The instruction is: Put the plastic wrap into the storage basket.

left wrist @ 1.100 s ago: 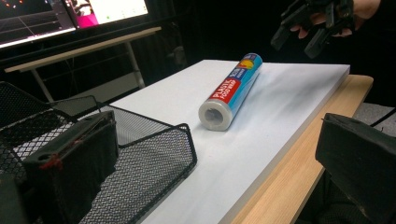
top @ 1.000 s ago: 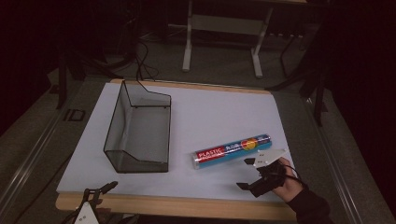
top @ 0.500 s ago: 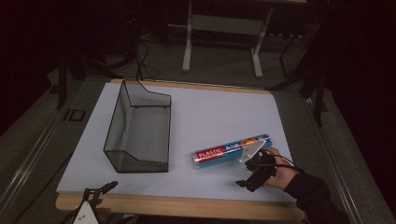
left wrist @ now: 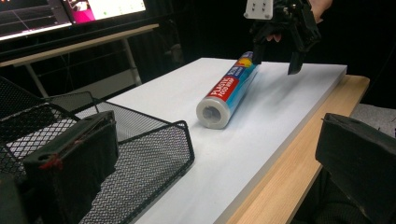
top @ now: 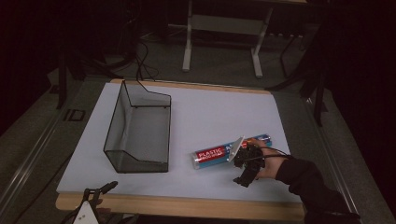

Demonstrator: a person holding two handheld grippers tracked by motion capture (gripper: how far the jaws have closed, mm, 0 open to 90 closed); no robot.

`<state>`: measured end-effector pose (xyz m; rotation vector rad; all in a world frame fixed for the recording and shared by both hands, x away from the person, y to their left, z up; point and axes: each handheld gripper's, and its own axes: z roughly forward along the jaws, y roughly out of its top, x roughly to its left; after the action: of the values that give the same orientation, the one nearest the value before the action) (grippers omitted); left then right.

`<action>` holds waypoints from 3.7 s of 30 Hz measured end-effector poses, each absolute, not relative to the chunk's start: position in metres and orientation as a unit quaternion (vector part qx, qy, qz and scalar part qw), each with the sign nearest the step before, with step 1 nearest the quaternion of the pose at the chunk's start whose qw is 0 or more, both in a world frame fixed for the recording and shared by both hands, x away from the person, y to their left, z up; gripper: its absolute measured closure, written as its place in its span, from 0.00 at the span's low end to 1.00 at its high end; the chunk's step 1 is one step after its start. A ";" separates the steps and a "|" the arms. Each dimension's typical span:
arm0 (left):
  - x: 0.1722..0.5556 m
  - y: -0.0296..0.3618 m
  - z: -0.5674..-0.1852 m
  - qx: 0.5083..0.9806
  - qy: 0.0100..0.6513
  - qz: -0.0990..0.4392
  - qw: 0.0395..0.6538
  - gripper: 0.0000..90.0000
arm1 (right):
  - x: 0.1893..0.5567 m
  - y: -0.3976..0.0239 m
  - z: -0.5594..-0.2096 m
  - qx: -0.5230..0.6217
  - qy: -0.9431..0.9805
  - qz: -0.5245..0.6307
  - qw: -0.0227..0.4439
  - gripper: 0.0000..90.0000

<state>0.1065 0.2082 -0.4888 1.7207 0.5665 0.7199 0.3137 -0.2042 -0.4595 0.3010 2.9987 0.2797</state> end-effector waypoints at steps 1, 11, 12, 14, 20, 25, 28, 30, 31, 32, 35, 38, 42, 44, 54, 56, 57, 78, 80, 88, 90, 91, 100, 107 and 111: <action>0.106 0.208 -0.489 0.730 0.241 0.306 0.561 0.00 | 0.315 -0.202 -0.459 0.087 0.990 0.085 0.069 0.12; 0.104 0.209 -0.489 0.730 0.248 0.311 0.556 0.00 | 0.343 -0.189 -0.446 0.051 0.992 0.056 0.101 0.15; 0.104 0.209 -0.490 0.730 0.248 0.311 0.556 0.00 | 0.348 -0.187 -0.448 0.046 0.992 0.048 0.106 0.15; 0.104 0.210 -0.490 0.730 0.249 0.312 0.555 0.00 | 0.355 -0.185 -0.451 0.043 0.993 0.031 0.109 0.15; 0.103 0.210 -0.490 0.731 0.249 0.311 0.555 0.00 | 0.371 -0.178 -0.468 0.024 0.995 -0.006 0.093 0.15; 0.103 0.209 -0.491 0.734 0.248 0.307 0.553 0.00 | 0.381 -0.174 -0.481 0.010 0.995 -0.021 0.098 0.15; 0.104 0.209 -0.491 0.735 0.247 0.306 0.552 0.00 | 0.385 -0.171 -0.490 0.003 0.994 -0.033 0.100 0.14; 0.104 0.209 -0.491 0.735 0.247 0.305 0.552 0.00 | 0.386 -0.168 -0.493 -0.001 0.994 -0.040 0.100 0.12; 0.104 0.209 -0.491 0.736 0.247 0.304 0.553 0.00 | 0.386 -0.167 -0.495 -0.006 0.993 -0.044 0.105 0.12; 0.104 0.209 -0.491 0.736 0.247 0.303 0.553 0.00 | 0.386 -0.165 -0.497 -0.007 0.992 -0.053 0.112 0.12; 0.104 0.209 -0.491 0.737 0.245 0.303 0.553 0.00 | 0.386 -0.163 -0.504 -0.013 0.989 -0.069 0.132 0.11; 0.104 0.208 -0.491 0.737 0.244 0.301 0.553 0.00 | 0.385 -0.162 -0.512 -0.025 0.987 -0.078 0.141 0.11; 0.104 0.208 -0.492 0.738 0.243 0.300 0.553 0.00 | 0.382 -0.160 -0.517 -0.049 0.983 -0.084 0.158 0.10; 0.104 0.208 -0.492 0.738 0.243 0.299 0.553 0.00 | 0.381 -0.159 -0.518 -0.057 0.982 -0.084 0.160 0.10; 0.104 0.208 -0.492 0.742 0.240 0.298 0.551 0.00 | 0.379 -0.153 -0.517 -0.084 0.981 -0.105 0.137 0.23; 0.104 0.208 -0.492 0.743 0.238 0.298 0.550 0.00 | 0.382 -0.154 -0.517 -0.077 0.984 -0.099 0.127 0.23; 0.104 0.207 -0.492 0.744 0.238 0.298 0.549 0.00 | 0.383 -0.154 -0.517 -0.077 0.985 -0.097 0.124 0.24; 0.107 0.206 -0.493 0.751 0.233 0.292 0.545 0.00 | 0.382 -0.151 -0.481 -0.018 0.993 -0.023 0.114 0.34; 0.106 0.206 -0.493 0.751 0.231 0.291 0.545 0.00 | 0.385 -0.149 -0.472 -0.004 0.993 -0.001 0.115 0.34; 0.106 0.206 -0.493 0.749 0.229 0.291 0.549 0.00 | 0.397 -0.146 -0.443 0.048 0.988 0.096 0.114 0.35; 0.106 0.206 -0.493 0.749 0.228 0.291 0.549 0.00 | 0.398 -0.146 -0.437 0.060 0.984 0.119 0.115 0.35; 0.106 0.206 -0.493 0.749 0.227 0.290 0.550 0.00 | 0.399 -0.146 -0.434 0.064 0.982 0.131 0.118 0.35; 0.106 0.206 -0.492 0.750 0.225 0.290 0.551 0.00 | 0.399 -0.147 -0.402 0.090 0.956 0.251 0.120 0.35; 0.106 0.206 -0.492 0.750 0.223 0.289 0.551 0.00 | 0.395 -0.146 -0.382 0.118 0.921 0.350 0.120 0.35; 0.106 0.205 -0.492 0.750 0.222 0.288 0.552 0.00 | 0.390 -0.144 -0.369 0.133 0.890 0.416 0.130 0.35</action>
<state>0.1058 0.2053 -0.4921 1.7741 0.5242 0.6817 0.3902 -0.1437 -0.3695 0.3849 2.5857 1.2082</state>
